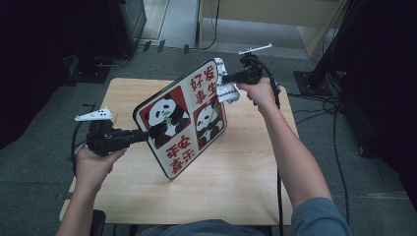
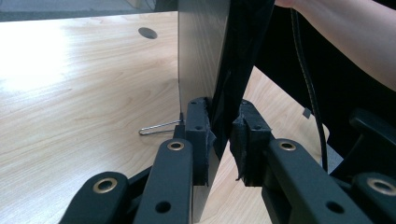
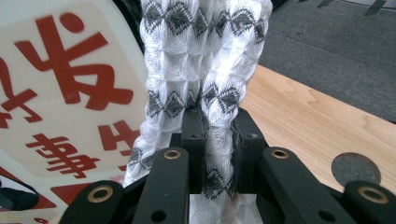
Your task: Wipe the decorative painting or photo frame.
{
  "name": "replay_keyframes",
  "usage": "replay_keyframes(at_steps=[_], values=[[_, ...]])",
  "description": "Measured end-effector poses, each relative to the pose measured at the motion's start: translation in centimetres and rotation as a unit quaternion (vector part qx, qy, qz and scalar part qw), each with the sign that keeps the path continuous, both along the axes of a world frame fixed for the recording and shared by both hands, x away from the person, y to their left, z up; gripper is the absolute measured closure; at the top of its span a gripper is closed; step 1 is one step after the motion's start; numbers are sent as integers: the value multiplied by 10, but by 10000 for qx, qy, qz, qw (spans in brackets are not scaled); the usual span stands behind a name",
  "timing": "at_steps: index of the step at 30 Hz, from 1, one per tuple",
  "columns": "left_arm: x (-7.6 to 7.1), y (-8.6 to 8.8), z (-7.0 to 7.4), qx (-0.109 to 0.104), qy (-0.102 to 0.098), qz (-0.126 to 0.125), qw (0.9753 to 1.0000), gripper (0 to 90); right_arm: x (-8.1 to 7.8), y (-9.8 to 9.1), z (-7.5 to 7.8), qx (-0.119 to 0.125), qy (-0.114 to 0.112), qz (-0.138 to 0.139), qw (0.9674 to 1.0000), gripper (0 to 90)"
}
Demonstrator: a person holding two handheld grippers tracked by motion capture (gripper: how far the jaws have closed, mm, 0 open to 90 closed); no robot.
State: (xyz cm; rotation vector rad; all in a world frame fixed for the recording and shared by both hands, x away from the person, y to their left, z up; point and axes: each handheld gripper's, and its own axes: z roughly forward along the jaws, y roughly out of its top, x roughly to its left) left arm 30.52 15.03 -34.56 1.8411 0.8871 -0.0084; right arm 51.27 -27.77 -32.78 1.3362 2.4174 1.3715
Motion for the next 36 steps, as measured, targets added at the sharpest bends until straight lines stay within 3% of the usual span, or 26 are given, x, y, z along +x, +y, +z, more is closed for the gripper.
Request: replay_keyframes(at_steps=[16,36], values=[[-1,0,0,24,1,0,10000,781,-2,-2,-9,-132,10,43,9999,792],[-1,0,0,15,16,7,10000,780,-8,-7,-37,-176,157,-6,9997,792]])
